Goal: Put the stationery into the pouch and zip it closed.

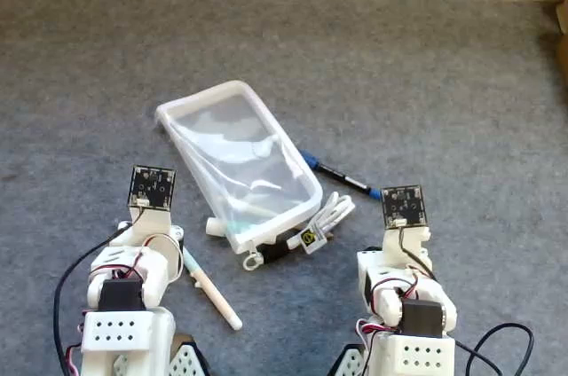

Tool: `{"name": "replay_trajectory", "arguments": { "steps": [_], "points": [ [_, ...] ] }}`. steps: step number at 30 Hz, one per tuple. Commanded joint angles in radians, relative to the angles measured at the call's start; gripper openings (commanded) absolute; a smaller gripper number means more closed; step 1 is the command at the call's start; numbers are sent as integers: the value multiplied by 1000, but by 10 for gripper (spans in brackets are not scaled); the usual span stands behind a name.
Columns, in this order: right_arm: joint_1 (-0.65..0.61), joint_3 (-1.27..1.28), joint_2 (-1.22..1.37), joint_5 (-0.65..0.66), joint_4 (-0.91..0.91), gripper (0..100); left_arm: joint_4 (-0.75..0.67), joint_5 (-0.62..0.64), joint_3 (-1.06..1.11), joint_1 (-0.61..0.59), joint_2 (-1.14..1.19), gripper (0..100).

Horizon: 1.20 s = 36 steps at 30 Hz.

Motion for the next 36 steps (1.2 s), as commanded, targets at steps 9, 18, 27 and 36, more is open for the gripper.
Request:
{"name": "replay_trajectory", "arguments": {
  "steps": [9, 18, 27, 36],
  "points": [
    [-8, 120, -16, -5, 7, 12, 6, 8, 25, 4, -15, 7],
    [-8, 120, -16, -5, 7, 12, 6, 8, 25, 4, -15, 7],
    [-8, 120, -16, -5, 7, 12, 6, 8, 25, 4, -15, 7],
    [-10, 119, -16, -9, 7, 12, 6, 8, 25, 4, -15, 7]
  ]
}}
